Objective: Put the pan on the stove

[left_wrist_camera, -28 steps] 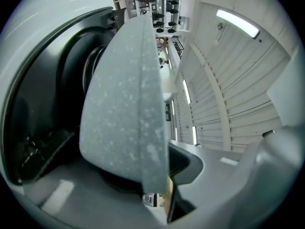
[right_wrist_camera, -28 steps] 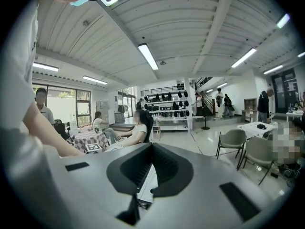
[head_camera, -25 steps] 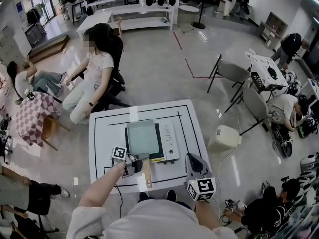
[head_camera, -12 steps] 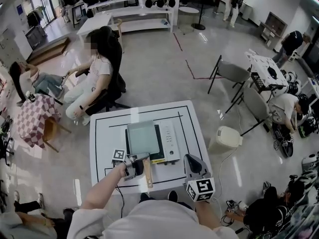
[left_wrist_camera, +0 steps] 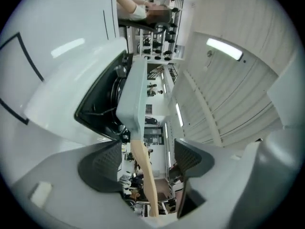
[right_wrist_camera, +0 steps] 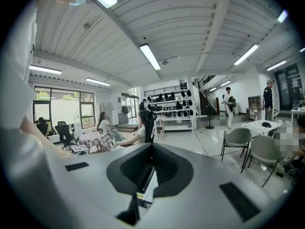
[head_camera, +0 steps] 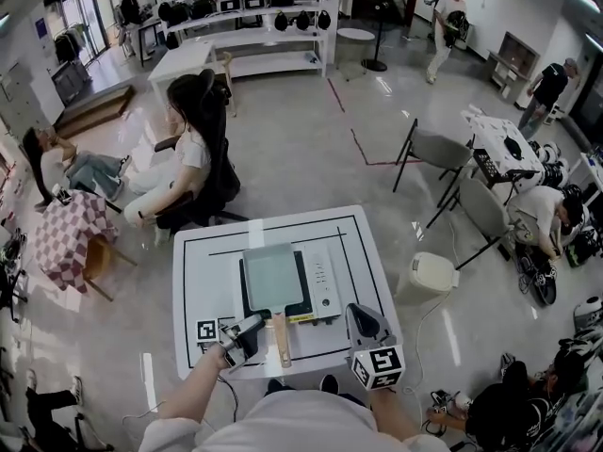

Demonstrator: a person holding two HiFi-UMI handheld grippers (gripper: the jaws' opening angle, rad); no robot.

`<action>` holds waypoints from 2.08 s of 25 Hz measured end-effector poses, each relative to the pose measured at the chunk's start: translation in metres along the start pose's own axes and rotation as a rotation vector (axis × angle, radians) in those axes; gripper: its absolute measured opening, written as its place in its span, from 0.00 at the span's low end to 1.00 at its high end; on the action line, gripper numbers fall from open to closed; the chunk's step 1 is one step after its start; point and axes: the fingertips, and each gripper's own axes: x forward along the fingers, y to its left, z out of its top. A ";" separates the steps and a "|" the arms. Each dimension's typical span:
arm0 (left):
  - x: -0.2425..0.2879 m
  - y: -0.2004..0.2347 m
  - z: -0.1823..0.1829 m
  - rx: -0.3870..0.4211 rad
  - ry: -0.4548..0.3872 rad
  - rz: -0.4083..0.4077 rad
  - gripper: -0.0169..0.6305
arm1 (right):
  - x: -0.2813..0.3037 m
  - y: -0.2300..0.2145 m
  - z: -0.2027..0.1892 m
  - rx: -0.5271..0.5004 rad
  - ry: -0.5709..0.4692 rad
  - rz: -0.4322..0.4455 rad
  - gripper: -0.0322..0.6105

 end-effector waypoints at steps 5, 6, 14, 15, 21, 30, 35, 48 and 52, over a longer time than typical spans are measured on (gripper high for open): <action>-0.047 -0.036 0.008 0.180 -0.155 -0.092 0.54 | 0.000 0.006 0.002 0.004 0.002 0.014 0.06; -0.053 -0.047 0.012 0.243 -0.187 -0.100 0.54 | 0.001 0.007 0.005 0.007 -0.004 0.021 0.06; -0.078 -0.168 0.035 0.947 -0.396 -0.028 0.53 | -0.003 0.024 0.034 -0.002 -0.073 0.069 0.06; -0.078 -0.181 0.033 1.016 -0.419 -0.011 0.51 | -0.004 0.026 0.037 -0.004 -0.080 0.072 0.06; -0.076 -0.241 0.020 1.328 -0.583 0.153 0.04 | -0.012 0.030 0.044 0.006 -0.099 0.076 0.06; -0.065 -0.226 0.005 1.604 -0.545 0.629 0.04 | -0.019 0.033 0.043 0.046 -0.121 0.074 0.06; -0.057 -0.221 -0.008 1.615 -0.510 0.604 0.04 | -0.020 0.037 0.044 0.049 -0.132 0.087 0.06; -0.051 -0.209 -0.023 1.575 -0.431 0.564 0.04 | -0.025 0.044 0.041 0.029 -0.129 0.093 0.06; -0.049 -0.207 -0.021 1.539 -0.408 0.547 0.04 | -0.024 0.043 0.042 0.030 -0.127 0.091 0.06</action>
